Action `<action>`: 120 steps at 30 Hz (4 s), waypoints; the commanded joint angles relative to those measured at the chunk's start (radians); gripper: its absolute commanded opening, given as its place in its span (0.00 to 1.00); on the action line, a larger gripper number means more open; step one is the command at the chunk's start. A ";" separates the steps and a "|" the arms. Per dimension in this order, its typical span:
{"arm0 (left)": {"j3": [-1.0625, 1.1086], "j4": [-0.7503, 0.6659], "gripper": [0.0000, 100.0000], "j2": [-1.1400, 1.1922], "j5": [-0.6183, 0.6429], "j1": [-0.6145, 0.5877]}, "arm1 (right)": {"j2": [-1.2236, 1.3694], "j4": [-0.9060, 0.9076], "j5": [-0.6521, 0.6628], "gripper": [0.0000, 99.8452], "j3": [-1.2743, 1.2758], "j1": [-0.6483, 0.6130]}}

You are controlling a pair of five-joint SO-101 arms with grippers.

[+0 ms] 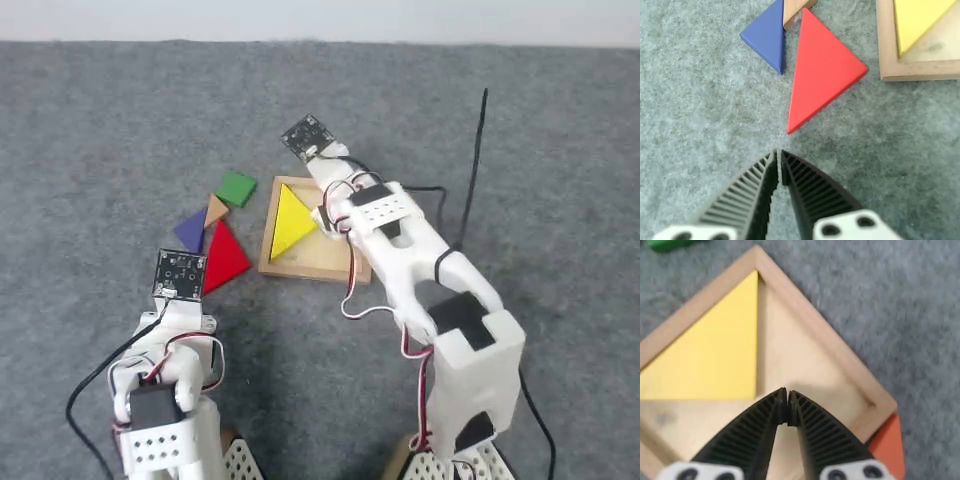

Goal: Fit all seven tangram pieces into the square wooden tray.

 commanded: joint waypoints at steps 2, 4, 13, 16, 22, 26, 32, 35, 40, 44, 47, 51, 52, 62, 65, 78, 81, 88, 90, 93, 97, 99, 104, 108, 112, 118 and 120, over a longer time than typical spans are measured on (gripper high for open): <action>-0.012 0.009 0.01 -0.025 -0.008 -0.006 | -0.005 -0.038 0.011 0.01 -0.009 -0.054; -0.012 0.009 0.01 -0.025 -0.008 -0.006 | -0.005 -0.030 0.012 0.01 -0.009 -0.087; -0.012 0.009 0.01 -0.025 -0.008 -0.006 | -0.007 -0.002 0.104 0.01 -0.009 -0.125; -0.012 0.009 0.01 -0.025 -0.008 -0.006 | -0.056 0.042 0.132 0.01 -0.008 -0.097; -0.012 0.009 0.01 -0.025 -0.008 -0.003 | -0.275 0.114 -0.003 0.01 0.005 0.007; -0.012 0.009 0.01 -0.025 -0.006 -0.006 | -0.363 0.134 -0.086 0.09 0.069 0.058; -0.012 0.009 0.01 -0.025 -0.006 -0.006 | -0.272 0.128 -0.120 0.17 0.094 0.056; -0.012 0.009 0.01 -0.025 -0.006 -0.006 | -0.182 0.131 -0.210 0.17 0.035 0.059; -0.012 0.009 0.01 -0.025 -0.006 -0.006 | -0.030 0.199 -0.292 0.17 -0.112 0.064; -0.012 0.009 0.01 -0.025 -0.006 -0.006 | 0.059 0.323 -0.293 0.17 -0.238 0.064; -0.012 0.009 0.01 -0.025 -0.006 -0.006 | 0.111 0.387 -0.295 0.17 -0.311 0.064; -0.012 0.009 0.01 -0.025 -0.006 -0.006 | 0.171 0.464 -0.292 0.17 -0.393 0.077; -0.012 0.009 0.01 -0.025 -0.006 -0.006 | 0.177 0.486 -0.292 0.17 -0.410 0.088; -0.012 0.009 0.01 -0.025 -0.006 -0.006 | 0.183 0.618 -0.264 0.17 -0.534 0.111; -0.012 0.009 0.01 -0.025 -0.006 -0.006 | 0.194 0.615 -0.250 0.17 -0.535 0.108; -0.012 0.009 0.01 -0.025 -0.006 -0.006 | 0.254 0.590 -0.250 0.12 -0.537 0.071; -0.012 0.009 0.01 -0.025 -0.006 -0.006 | 0.245 0.595 -0.244 0.00 -0.537 0.079; -0.012 0.009 0.01 -0.025 -0.006 -0.006 | 0.234 0.631 0.020 0.01 -0.535 0.090; -0.012 0.009 0.01 -0.025 -0.006 -0.008 | 0.232 0.650 0.017 0.01 -0.535 0.087; -0.012 0.009 0.01 -0.025 -0.006 -0.008 | 0.232 0.659 0.017 0.01 -0.535 0.071; -0.019 0.005 0.01 -0.025 -0.006 -0.009 | 0.231 0.657 -0.038 0.04 -0.539 0.068; -0.047 0.005 0.01 -0.025 -0.006 -0.040 | 0.228 0.661 -0.100 0.11 -0.549 0.068; -0.124 0.005 0.01 -0.025 -0.006 -0.161 | 0.193 0.682 -0.109 0.21 -0.557 0.054; -0.163 0.002 0.01 -0.025 -0.009 -0.193 | 0.134 0.699 -0.115 0.18 -0.557 0.058; -0.182 -0.040 0.08 -0.025 -0.066 -0.207 | 0.056 0.728 -0.117 0.17 -0.555 0.061; -0.206 -0.032 0.23 -0.025 -0.084 -0.207 | -0.145 0.825 -0.192 0.17 -0.552 0.061; -0.200 -0.083 0.23 -0.025 -0.114 -0.207 | -0.245 0.886 -0.219 0.17 -0.548 0.064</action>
